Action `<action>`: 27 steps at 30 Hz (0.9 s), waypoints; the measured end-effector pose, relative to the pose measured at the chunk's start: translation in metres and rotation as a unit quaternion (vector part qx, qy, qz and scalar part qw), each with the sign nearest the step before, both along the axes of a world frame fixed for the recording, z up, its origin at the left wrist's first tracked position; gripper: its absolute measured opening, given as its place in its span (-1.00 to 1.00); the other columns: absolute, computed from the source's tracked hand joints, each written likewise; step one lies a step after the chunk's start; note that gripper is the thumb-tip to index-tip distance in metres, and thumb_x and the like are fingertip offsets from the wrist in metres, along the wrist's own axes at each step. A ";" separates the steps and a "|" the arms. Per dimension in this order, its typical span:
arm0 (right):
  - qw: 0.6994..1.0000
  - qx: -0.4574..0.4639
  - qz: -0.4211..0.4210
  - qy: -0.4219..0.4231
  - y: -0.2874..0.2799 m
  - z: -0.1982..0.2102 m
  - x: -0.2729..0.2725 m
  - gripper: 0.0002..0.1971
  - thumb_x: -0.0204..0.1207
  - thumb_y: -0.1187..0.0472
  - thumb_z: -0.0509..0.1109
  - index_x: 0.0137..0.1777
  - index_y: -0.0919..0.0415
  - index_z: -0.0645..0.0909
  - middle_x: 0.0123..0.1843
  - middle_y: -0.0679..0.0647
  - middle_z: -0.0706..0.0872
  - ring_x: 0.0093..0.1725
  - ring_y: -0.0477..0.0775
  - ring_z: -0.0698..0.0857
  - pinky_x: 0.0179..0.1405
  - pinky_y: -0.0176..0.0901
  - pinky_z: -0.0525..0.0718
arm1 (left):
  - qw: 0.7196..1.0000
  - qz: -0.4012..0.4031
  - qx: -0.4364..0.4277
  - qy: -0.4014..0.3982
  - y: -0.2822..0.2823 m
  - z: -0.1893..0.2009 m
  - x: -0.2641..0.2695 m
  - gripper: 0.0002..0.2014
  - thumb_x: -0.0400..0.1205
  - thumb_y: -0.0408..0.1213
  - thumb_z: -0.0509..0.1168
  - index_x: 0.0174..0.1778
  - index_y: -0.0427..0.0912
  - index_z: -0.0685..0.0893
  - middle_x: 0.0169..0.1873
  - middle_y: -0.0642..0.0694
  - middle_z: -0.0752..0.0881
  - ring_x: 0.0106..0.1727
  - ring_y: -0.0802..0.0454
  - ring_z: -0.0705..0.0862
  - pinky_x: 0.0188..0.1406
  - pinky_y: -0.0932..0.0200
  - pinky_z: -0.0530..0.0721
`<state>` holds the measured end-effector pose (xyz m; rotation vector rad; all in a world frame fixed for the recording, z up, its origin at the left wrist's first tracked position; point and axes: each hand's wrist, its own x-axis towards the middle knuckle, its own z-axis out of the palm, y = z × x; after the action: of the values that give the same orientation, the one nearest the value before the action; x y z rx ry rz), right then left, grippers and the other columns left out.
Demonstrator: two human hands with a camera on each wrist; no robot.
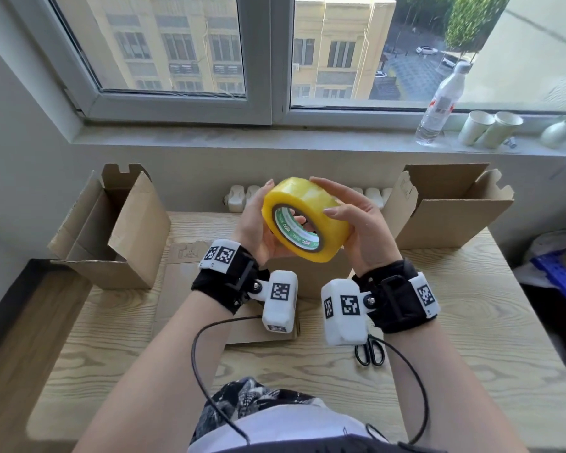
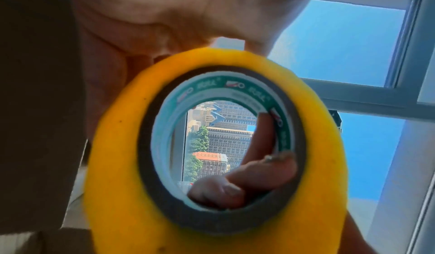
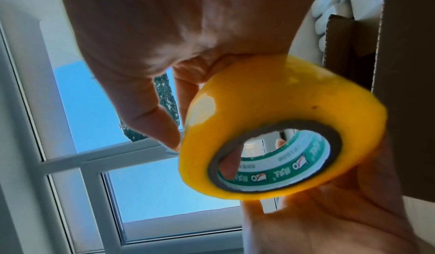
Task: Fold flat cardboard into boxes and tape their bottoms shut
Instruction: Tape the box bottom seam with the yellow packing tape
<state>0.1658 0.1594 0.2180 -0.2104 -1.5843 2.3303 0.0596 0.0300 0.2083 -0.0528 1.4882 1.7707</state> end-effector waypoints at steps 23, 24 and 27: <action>0.998 0.036 -0.035 -0.023 -0.001 -0.007 -0.007 -0.57 0.34 0.12 0.44 0.24 0.15 0.72 0.10 0.13 0.78 -0.02 0.14 0.76 -0.10 -0.03 0.73 | 0.999 0.034 -0.008 0.028 -0.001 0.006 -0.007 -0.44 0.56 0.29 0.29 0.23 -0.09 0.72 0.02 -0.23 0.83 0.04 -0.20 0.82 0.00 -0.28 0.79; 0.998 0.043 -0.044 -0.029 -0.002 -0.007 -0.009 -0.57 0.31 0.09 0.44 0.20 0.16 0.73 0.06 0.14 0.79 -0.05 0.13 0.76 -0.13 -0.07 0.74 | 0.999 0.035 -0.007 0.028 -0.001 0.006 -0.006 -0.46 0.59 0.28 0.27 0.20 -0.11 0.73 -0.01 -0.22 0.84 0.02 -0.18 0.82 0.01 -0.26 0.79; 0.996 0.050 -0.068 -0.042 -0.004 -0.009 -0.012 -0.71 0.36 0.18 0.40 0.08 0.17 0.75 -0.09 0.10 0.81 -0.18 0.05 0.77 -0.21 -0.17 0.73 | 0.991 0.049 -0.068 0.107 0.005 0.004 -0.007 -0.66 0.71 0.12 0.20 -0.10 -0.06 0.69 -0.20 -0.10 0.77 -0.02 -0.12 0.75 0.11 -0.13 0.76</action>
<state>0.1541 0.1558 0.2095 -0.3840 -1.6660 2.1598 0.0524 0.0352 0.2118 -0.0042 1.7858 1.7951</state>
